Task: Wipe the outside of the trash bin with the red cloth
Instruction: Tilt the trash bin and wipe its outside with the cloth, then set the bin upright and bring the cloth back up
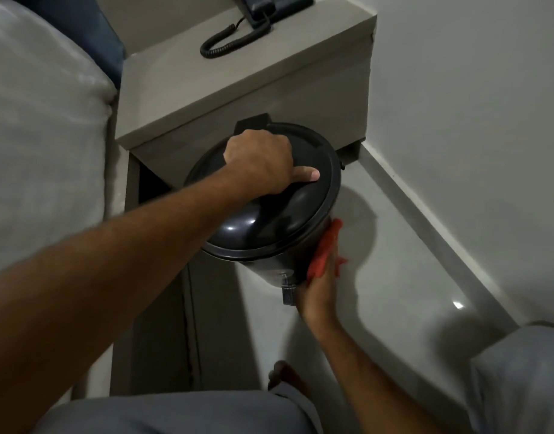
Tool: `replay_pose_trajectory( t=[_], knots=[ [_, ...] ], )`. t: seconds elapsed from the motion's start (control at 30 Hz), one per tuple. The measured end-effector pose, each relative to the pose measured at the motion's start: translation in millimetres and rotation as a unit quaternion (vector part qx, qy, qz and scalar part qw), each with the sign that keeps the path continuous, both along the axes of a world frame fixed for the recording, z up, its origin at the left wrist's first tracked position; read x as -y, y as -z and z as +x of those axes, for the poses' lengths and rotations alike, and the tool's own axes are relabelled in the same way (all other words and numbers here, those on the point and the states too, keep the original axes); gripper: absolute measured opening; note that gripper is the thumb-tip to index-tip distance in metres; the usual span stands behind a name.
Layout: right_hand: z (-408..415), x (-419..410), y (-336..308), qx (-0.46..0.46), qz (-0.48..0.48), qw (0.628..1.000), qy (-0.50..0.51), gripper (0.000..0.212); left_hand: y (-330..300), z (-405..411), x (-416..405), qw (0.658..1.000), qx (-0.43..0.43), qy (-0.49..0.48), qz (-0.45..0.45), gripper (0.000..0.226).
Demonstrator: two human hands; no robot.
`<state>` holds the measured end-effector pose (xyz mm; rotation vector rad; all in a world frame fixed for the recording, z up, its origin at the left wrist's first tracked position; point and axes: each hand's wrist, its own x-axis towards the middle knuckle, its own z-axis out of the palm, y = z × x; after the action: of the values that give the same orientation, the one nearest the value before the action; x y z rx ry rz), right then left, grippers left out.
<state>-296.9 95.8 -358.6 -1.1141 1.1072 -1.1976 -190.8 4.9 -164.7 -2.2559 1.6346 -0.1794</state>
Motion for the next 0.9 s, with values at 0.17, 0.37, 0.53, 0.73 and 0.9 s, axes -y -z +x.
replay_pose_trajectory(
  t=[0.17, 0.37, 0.53, 0.73, 0.9],
  knots=[
    [2.9, -4.1, -14.6, 0.005, 0.185, 0.980, -0.079, 0.094, 1.8, -3.8, -1.5, 1.000, 0.005, -0.007, 0.004, 0.076],
    [-24.8, 12.7, -88.2, 0.083, 0.173, 0.978, -0.081, 0.089, -5.7, 1.0, -1.3, 1.000, -0.016, 0.018, 0.001, 0.073],
    [-50.2, 74.6, -177.1, 0.000, 0.085, 0.995, -0.056, 0.070, -26.4, 22.5, 11.7, 0.989, -0.141, 0.041, 0.009, 0.059],
    [-18.6, 164.1, -288.3, 0.074, 0.096, 0.986, -0.118, 0.065, -27.3, 62.2, 24.6, 0.942, -0.324, 0.032, 0.084, 0.051],
    [36.6, 192.7, -337.3, 0.225, 0.185, 0.931, -0.220, 0.038, -62.9, 103.1, 19.8, 0.492, -0.805, -0.313, -0.108, 0.070]
  ],
)
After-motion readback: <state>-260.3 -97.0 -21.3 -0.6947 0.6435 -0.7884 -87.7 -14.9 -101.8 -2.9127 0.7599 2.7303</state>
